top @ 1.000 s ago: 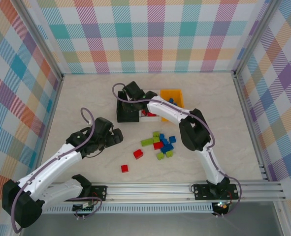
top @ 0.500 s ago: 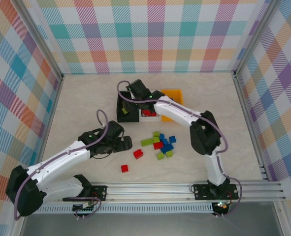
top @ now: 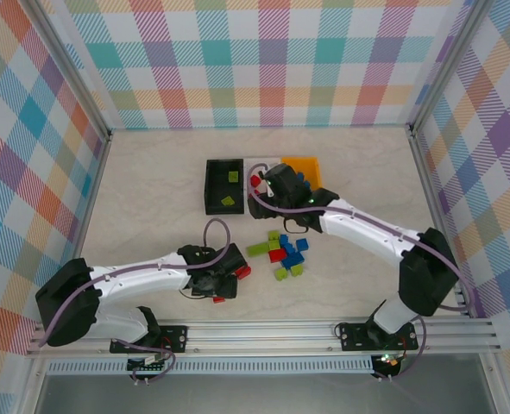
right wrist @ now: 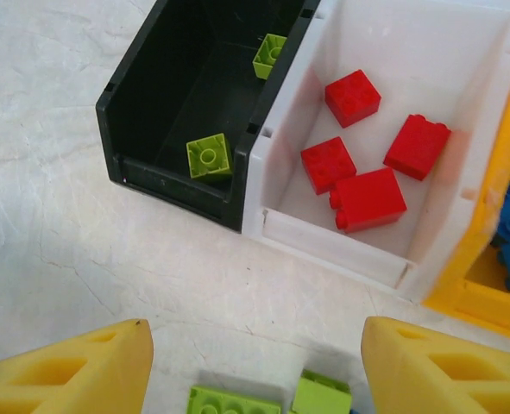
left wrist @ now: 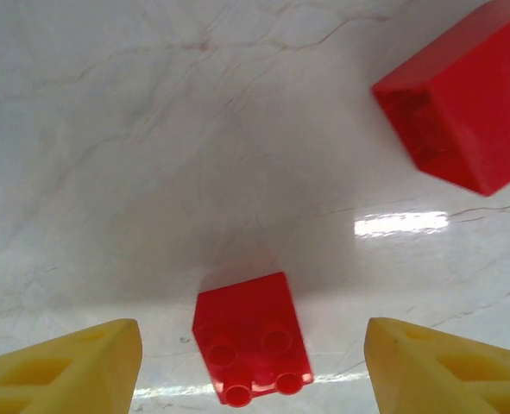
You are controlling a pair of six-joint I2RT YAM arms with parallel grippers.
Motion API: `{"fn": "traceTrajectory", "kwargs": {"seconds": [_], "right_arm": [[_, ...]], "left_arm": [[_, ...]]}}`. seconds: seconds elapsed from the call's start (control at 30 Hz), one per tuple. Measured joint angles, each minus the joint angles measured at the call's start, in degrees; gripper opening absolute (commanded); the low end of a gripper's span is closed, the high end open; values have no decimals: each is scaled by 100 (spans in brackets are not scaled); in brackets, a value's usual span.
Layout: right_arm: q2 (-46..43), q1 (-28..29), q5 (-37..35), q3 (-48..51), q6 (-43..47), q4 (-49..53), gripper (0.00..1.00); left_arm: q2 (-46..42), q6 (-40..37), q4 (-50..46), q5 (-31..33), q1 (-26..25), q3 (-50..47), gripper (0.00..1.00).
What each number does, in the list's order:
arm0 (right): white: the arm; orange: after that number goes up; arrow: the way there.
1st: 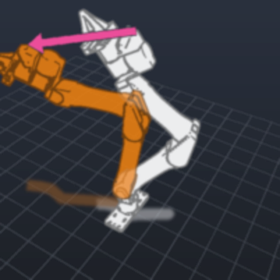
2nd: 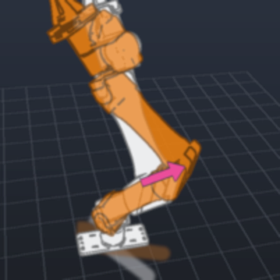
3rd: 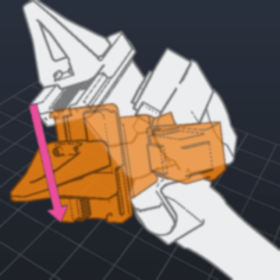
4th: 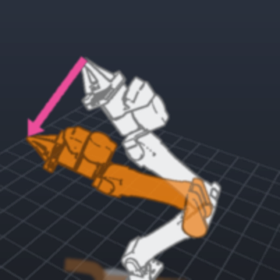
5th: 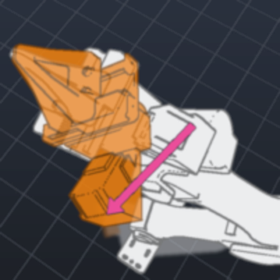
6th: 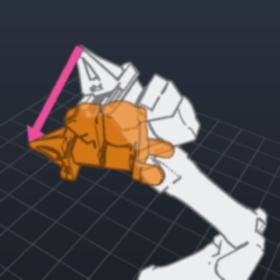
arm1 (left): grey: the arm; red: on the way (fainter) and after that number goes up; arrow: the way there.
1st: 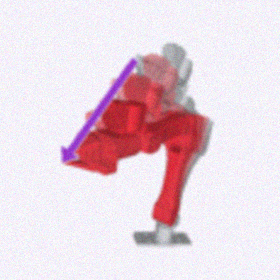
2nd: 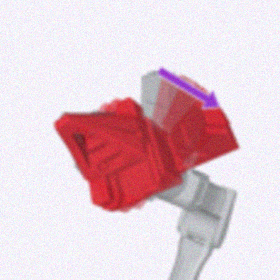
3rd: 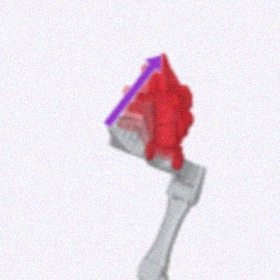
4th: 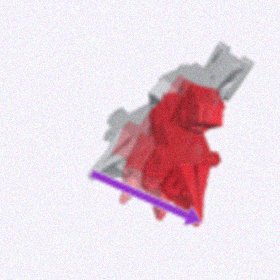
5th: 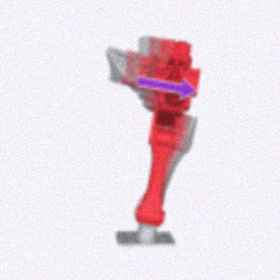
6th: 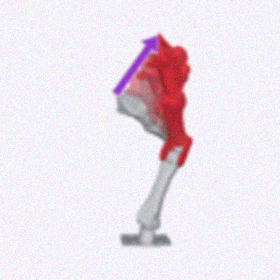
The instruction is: Sort the legos into containers by color
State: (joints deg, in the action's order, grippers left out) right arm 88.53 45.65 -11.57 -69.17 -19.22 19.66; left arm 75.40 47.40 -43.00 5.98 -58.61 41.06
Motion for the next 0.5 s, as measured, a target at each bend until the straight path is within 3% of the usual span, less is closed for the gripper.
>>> {"fn": "traceTrajectory", "kwargs": {"seconds": [0.13, 0.37, 0.5], "right_arm": [[-308, -44, -24, 188, -26, -81, 65], [-654, -138, -114, 439, -109, -125, 65], [-717, -184, -153, 474, -116, -125, 65]], "left_arm": [[240, 26, 15, -24, -15, -186, 66], [568, 92, 157, -149, -55, -160, 43], [610, 83, 155, -153, -90, -109, 36]]}}
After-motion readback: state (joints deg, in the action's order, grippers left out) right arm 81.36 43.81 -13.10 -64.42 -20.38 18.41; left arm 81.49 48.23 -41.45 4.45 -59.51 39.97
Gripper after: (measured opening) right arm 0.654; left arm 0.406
